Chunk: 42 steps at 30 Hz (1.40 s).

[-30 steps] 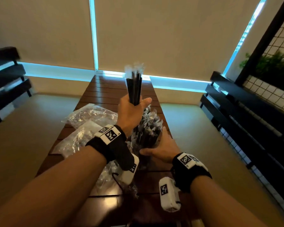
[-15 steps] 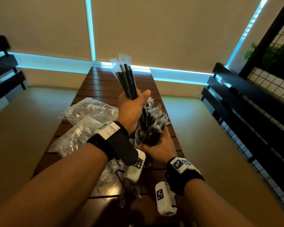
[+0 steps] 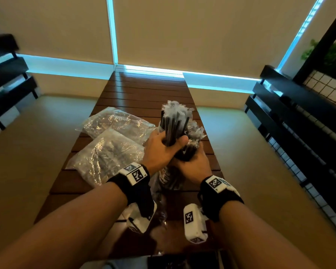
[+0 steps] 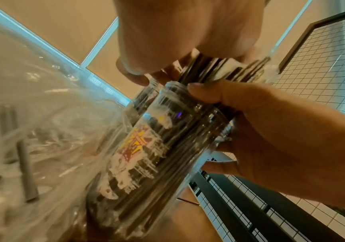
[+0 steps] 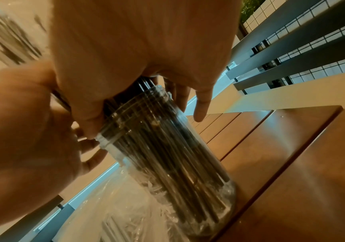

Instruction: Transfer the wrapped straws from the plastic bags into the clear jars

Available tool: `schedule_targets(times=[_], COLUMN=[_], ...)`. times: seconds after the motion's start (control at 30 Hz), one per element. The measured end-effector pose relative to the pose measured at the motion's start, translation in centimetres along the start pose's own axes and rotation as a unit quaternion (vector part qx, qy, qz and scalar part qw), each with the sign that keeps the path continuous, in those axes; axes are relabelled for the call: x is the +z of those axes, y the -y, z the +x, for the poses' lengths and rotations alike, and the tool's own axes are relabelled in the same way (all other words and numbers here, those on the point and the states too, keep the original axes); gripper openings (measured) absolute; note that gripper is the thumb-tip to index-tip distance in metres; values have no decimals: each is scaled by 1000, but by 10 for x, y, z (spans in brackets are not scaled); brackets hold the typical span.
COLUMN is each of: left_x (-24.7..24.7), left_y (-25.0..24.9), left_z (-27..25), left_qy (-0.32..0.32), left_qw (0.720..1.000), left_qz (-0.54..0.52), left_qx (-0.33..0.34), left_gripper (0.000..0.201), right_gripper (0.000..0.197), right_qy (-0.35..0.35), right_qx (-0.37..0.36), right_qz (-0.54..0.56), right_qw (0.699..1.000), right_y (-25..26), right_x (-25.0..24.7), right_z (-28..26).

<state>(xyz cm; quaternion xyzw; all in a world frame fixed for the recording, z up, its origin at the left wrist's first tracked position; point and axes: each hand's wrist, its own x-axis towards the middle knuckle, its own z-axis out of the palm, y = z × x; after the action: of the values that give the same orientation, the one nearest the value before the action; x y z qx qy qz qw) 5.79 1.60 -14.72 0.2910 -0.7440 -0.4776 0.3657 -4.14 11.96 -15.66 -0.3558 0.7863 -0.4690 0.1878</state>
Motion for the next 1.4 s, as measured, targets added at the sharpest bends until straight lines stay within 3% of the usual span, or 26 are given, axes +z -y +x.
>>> schedule_targets(times=[0.07,0.17,0.3,0.37,0.43,0.5,0.57,0.63,0.7,0.77,0.93,0.97,1.03,1.1,1.13,1.17,1.2,1.27,1.3,1.33,1.4], left_x=[-4,-13,-29,-35,-34,-29,-23,-21,-20,-17,-22,-25,-31,-39,-45,-53,-64,-85,-95,-101,-112], left_y=[-2,-16,-54,-83,-105,-107,-84,-51,-26,-19,-37,-42,-49,-55,-54,-49,-40,-12,3,14,39], left_z=[-3,-8,-9,-1,12,22,20,6,-7,-8,-4,-6,-7,-4,-1,2,6,10,9,5,-5], left_qy=[25,41,-30,-88,-89,-17,74,138,133,120,163,151,90,-3,-50,-87,-101,-42,23,87,142], left_qw=[999,998,992,970,930,887,864,872,898,916,931,939,953,969,975,977,979,966,941,903,841], left_qz=[-29,-18,105,139,208,288,345,373,344,309,262,238,196,140,122,122,141,254,335,406,485], left_qx=[-34,-33,71,178,290,359,359,287,238,226,196,199,213,202,181,151,110,8,-50,-110,-196], left_gripper=[65,83,107,98,71,46,40,51,57,54,52,53,55,54,49,39,27,18,23,32,54], right_gripper=[80,84,86,90,93,95,92,89,85,82,85,91,122,155,162,160,145,79,48,30,18], right_qy=[-3,-4,7,0,-8,-11,-6,5,8,3,3,6,23,40,49,63,85,168,220,255,286], right_qx=[1,2,4,5,8,16,15,3,-19,-22,-14,-6,7,58,91,132,175,226,226,212,134], right_qz=[12,25,-1,-10,-22,-19,-11,-10,-22,-17,9,4,4,6,-5,-28,-69,-192,-232,-253,-270], right_qw=[1000,1000,1000,1000,1000,1000,1000,1000,1000,1000,1000,1000,1000,998,995,989,978,940,920,909,909], right_y=[-2,-3,2,3,4,2,1,1,0,-4,-3,-1,-2,-7,-11,-13,-13,-16,-15,-15,-12], right_x=[2,3,-3,-3,-2,0,0,0,2,5,-2,-4,-5,-4,-6,-10,-15,-21,-20,-14,7], right_z=[0,-3,-7,-6,-5,-3,-2,-2,-1,1,-5,-6,-7,-11,-13,-17,-23,-34,-38,-40,-43])
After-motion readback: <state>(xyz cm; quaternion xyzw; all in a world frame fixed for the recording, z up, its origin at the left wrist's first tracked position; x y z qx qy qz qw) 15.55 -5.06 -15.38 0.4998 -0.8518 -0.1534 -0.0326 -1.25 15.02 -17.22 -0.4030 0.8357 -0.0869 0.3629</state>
